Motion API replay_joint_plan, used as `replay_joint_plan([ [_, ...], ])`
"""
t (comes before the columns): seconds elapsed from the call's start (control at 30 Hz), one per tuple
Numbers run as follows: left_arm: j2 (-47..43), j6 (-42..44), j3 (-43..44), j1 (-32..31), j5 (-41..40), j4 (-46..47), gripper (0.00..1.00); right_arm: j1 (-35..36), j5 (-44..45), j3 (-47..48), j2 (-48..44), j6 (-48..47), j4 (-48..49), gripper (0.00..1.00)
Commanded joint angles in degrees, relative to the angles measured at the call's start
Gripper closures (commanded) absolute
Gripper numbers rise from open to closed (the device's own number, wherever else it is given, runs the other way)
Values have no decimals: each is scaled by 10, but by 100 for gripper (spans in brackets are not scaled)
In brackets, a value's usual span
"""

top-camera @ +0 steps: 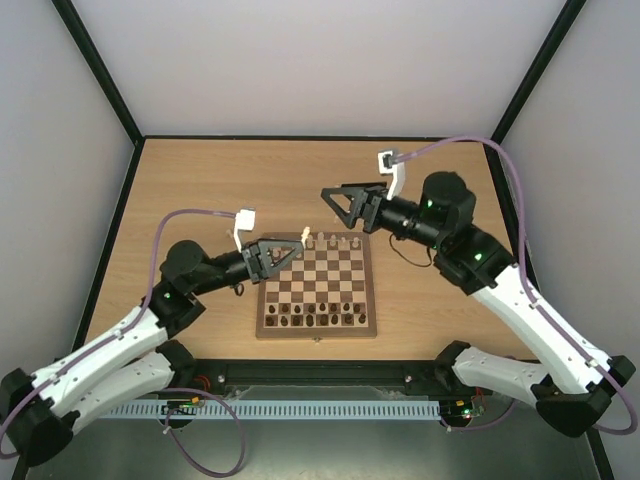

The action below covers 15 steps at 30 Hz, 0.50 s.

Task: Set up the chess pieces on the board
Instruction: Place the chess piece on the chessboard.

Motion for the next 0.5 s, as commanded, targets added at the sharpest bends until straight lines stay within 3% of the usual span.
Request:
replay_joint_plan([
  [0.0, -65, 96, 21, 3, 68, -197, 82, -23, -113, 91, 46, -86, -241, 22],
  [0.2, -160, 112, -3, 0, 136, -273, 82, -25, -290, 77, 53, -83, -283, 22],
  [0.47, -218, 136, 3, -10, 188, -353, 80, -24, -411, 35, 31, -99, -342, 22],
])
